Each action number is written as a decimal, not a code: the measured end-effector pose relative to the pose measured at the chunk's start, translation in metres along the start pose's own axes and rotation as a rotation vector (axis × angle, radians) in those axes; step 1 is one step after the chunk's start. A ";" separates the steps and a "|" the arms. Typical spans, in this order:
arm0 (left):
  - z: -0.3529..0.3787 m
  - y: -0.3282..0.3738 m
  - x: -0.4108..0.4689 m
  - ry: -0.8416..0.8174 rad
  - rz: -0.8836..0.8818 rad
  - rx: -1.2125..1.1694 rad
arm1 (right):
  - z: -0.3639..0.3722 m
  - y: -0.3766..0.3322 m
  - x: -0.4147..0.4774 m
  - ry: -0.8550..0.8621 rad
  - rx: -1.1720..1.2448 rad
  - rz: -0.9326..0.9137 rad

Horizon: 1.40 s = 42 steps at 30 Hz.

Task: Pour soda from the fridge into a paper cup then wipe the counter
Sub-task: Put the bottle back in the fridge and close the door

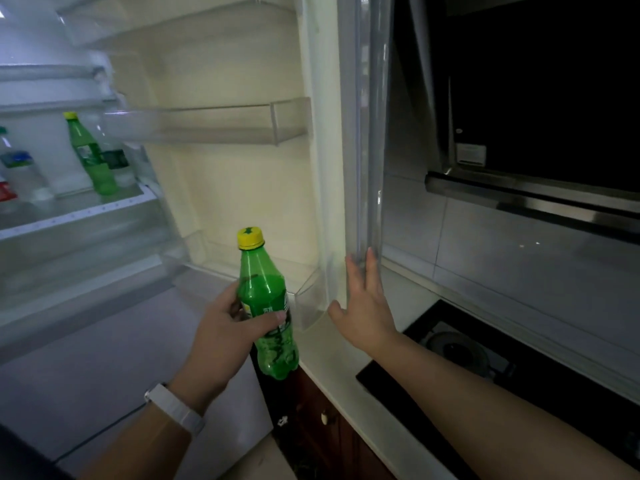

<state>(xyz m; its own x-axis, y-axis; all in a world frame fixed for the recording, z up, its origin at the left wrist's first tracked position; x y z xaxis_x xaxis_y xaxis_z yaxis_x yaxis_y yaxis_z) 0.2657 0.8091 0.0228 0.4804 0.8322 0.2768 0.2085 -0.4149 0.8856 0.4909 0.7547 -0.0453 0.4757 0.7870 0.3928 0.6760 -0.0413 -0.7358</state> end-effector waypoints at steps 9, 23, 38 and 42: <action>-0.010 -0.005 0.015 -0.033 0.021 -0.044 | -0.005 0.006 0.014 -0.008 -0.017 0.039; -0.030 0.012 -0.006 0.070 -0.056 -0.027 | -0.037 -0.040 0.000 0.023 0.169 -0.118; -0.079 -0.007 -0.061 0.279 -0.132 -0.033 | 0.072 -0.132 -0.056 -0.942 0.528 0.106; -0.109 -0.032 -0.047 0.310 -0.156 -0.017 | 0.115 -0.148 -0.047 -0.943 0.587 0.184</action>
<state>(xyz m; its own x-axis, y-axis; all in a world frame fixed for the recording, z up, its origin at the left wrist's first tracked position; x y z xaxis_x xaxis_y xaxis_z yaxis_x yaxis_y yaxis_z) 0.1433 0.8240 0.0221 0.1618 0.9584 0.2352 0.2437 -0.2698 0.9316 0.3039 0.7950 -0.0181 -0.2430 0.9599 -0.1394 0.1517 -0.1044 -0.9829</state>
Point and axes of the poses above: each hand's wrist, its own x-axis towards the middle knuckle, its own z-axis out of the palm, y = z × x, the point moved 2 cm from there along x, towards the middle knuckle, and after that the axes turned 15 degrees about x, right-handed, at the moved point
